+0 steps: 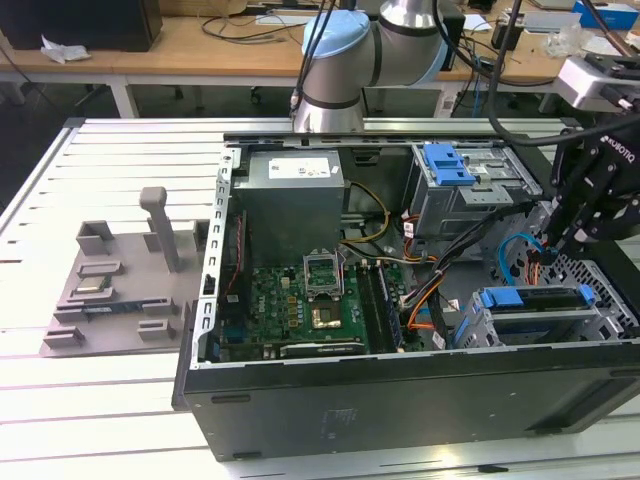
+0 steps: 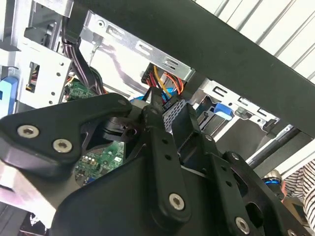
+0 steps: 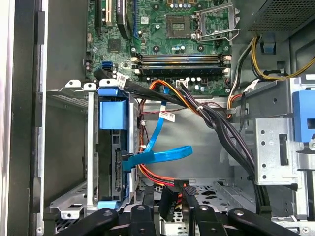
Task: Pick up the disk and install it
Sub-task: 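Insert the first disk wire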
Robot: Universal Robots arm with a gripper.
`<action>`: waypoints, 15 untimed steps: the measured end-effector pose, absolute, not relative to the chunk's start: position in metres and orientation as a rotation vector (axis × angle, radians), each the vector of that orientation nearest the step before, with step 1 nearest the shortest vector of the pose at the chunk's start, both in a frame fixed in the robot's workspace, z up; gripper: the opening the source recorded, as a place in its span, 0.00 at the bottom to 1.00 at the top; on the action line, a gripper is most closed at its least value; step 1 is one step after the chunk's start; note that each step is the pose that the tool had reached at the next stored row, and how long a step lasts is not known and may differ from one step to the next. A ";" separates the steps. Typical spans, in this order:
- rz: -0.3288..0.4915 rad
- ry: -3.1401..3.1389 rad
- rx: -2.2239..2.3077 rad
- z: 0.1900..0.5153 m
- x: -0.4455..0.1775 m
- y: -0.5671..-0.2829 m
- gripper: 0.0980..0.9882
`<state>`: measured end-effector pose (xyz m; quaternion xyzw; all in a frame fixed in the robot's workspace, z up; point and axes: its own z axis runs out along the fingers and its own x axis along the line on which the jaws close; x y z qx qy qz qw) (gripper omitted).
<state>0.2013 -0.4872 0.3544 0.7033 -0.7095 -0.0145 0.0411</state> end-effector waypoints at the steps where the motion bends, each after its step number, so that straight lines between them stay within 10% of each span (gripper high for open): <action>1: -0.044 -2.173 2.153 0.354 0.201 -0.487 0.30; 4: -0.044 -2.173 2.154 0.354 0.201 -0.487 0.09; 15: -0.045 -2.173 2.154 0.354 0.191 -0.487 0.08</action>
